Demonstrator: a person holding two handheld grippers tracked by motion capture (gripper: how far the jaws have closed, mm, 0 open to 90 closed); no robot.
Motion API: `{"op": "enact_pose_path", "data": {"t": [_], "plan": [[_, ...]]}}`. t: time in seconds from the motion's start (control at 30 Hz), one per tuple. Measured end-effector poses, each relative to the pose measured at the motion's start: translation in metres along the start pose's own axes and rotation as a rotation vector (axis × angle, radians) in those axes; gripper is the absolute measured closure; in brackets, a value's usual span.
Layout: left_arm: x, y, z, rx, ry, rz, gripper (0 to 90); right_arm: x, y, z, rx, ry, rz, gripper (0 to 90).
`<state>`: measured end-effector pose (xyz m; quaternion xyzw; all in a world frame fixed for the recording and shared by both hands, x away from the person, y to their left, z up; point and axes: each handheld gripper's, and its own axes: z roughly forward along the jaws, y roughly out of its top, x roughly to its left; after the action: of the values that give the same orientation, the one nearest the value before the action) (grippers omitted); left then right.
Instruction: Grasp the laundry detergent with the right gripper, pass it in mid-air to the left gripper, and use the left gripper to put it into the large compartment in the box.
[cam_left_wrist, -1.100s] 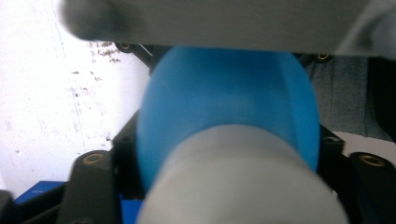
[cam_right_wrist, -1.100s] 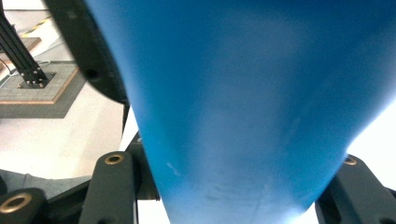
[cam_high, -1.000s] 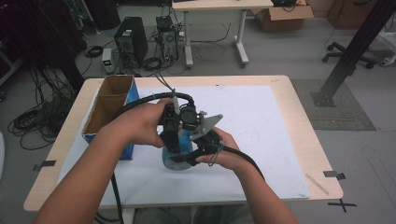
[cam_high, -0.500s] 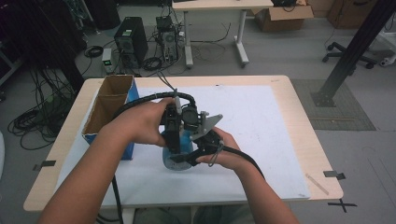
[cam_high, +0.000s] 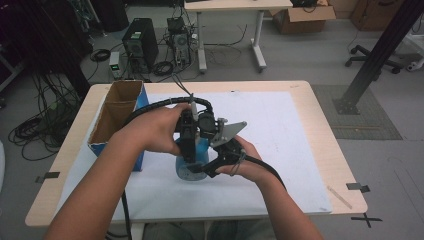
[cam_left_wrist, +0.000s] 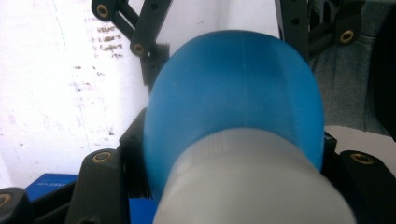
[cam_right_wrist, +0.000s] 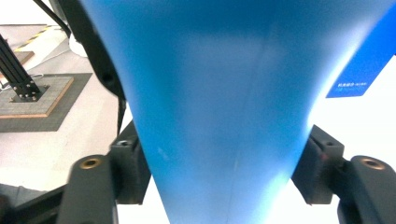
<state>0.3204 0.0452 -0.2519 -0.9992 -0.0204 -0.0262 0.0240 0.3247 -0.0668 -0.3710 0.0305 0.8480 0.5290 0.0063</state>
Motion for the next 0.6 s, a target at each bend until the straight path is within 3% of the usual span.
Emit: {"op": "enact_pose_path", "data": {"t": [0.27,0.6], "plan": [[0.003,0.001,-0.005,-0.009,0.002,-0.016,38.7,-0.001,-0.007,-0.006,0.006,-0.001,0.004,14.5],[0.006,0.001,-0.009,-0.009,0.003,-0.026,38.6,-0.005,-0.007,-0.021,0.017,-0.011,0.019,4.5]]}}
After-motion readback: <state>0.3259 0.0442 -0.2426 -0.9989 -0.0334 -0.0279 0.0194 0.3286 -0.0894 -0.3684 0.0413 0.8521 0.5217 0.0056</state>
